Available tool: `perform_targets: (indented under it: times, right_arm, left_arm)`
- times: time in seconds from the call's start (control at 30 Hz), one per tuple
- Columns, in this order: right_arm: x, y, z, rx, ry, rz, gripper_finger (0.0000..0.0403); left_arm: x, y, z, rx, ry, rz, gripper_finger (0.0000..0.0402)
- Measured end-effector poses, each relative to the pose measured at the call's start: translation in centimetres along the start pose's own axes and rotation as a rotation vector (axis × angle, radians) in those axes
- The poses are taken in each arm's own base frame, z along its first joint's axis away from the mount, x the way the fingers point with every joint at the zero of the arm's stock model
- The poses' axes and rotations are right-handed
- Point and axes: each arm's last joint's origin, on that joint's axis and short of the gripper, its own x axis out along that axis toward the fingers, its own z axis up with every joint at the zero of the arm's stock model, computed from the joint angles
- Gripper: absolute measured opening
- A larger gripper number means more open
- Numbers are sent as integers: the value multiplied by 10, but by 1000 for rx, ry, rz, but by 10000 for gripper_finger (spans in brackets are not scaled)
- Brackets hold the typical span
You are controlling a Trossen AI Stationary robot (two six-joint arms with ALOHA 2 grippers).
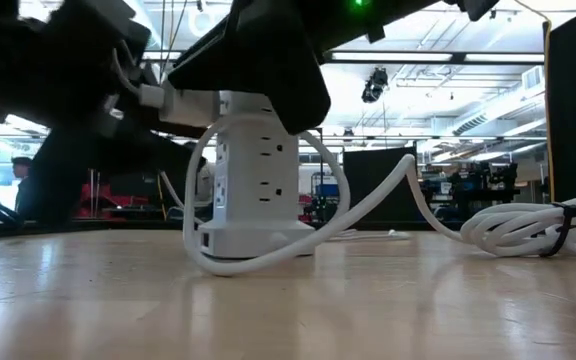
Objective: Insert USB
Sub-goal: Insert the white charger adapter into the white outlet extension
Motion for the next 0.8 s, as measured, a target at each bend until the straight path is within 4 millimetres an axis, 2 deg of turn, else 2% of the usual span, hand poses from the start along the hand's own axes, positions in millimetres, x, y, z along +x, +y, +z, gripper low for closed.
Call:
perform_targets:
  times: [0.1, 0.17, 0.43, 0.63, 0.8]
  right_arm:
    - [0, 0, -1, 11, 11, -5, 7]
    - [0, 1, -2, 4, 24, -4, 4]
    - [0, 3, -5, -10, 57, 7, 47]
    - [-6, 8, -2, -123, 96, -39, 74]
    - [-10, 13, -1, -182, 100, -33, 112]
  left_arm:
    - [2, 0, -1, 4, 3, -13, 147]
    - [2, 0, -1, 9, 3, -13, 147]
    - [2, 0, -1, 8, 2, -13, 147]
    - [2, 0, -1, 7, 2, -12, 147]
    - [2, 0, -1, 6, 2, -12, 147]
